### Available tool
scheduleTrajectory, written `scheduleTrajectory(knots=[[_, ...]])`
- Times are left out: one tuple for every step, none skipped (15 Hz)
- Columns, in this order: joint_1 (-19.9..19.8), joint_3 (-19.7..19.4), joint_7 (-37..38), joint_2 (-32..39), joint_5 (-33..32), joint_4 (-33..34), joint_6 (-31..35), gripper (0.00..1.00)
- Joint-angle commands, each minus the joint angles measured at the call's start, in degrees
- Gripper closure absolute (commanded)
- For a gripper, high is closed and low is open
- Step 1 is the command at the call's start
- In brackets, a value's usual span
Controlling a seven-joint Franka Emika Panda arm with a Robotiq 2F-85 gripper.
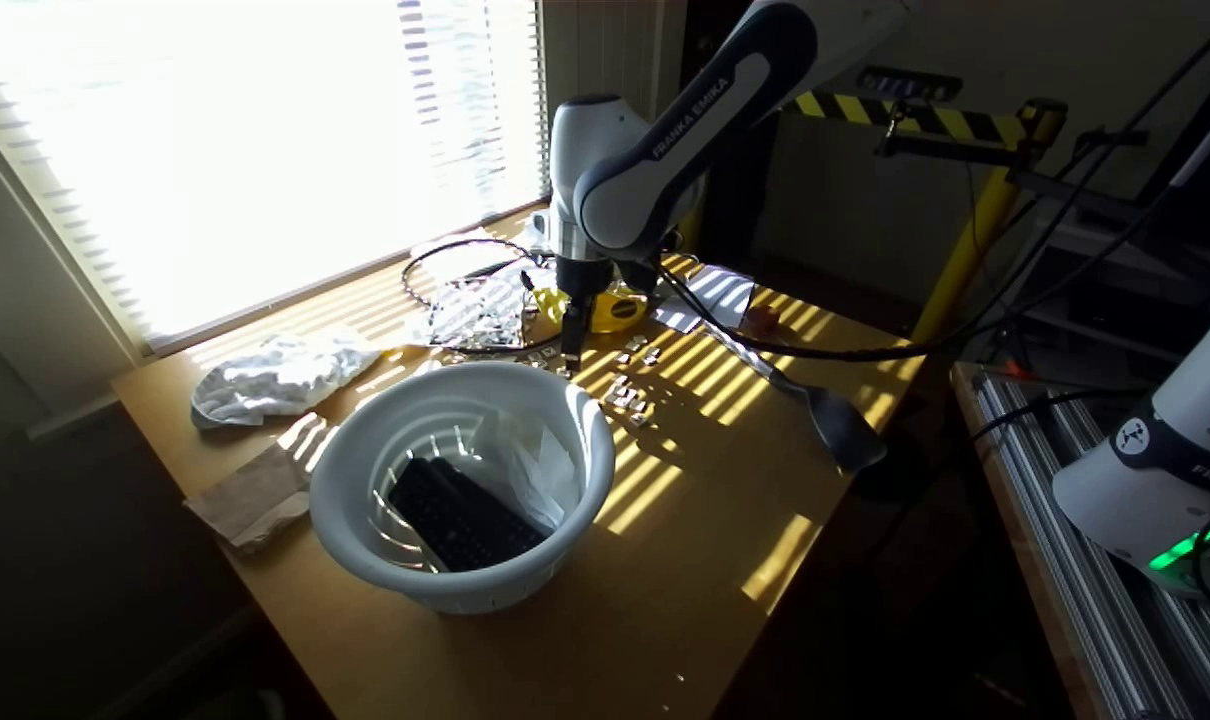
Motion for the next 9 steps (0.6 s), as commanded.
scheduleTrajectory(knots=[[2.68,-2.52,3.84,1.53,-0.76,1.75,1.58,0.0],[3.04,-2.79,4.38,1.92,-0.82,2.16,1.59,0.0],[3.47,-3.11,4.93,2.2,-0.92,2.42,1.85,0.0],[3.78,-3.37,5.19,2.65,-1.01,2.9,1.95,0.0],[3.92,-3.47,5.22,3.13,-1.07,3.44,2.01,0.0],[3.87,-3.34,4.6,3.51,-1.11,3.96,1.72,0.0],[3.47,-2.92,3.11,3.87,-1.23,4.44,1.34,0.0],[3.08,-2.54,1.38,3.96,-1.62,4.58,0.91,0.0],[2.99,-2.58,-0.72,4.08,-2.76,4.64,-0.11,0.0]])
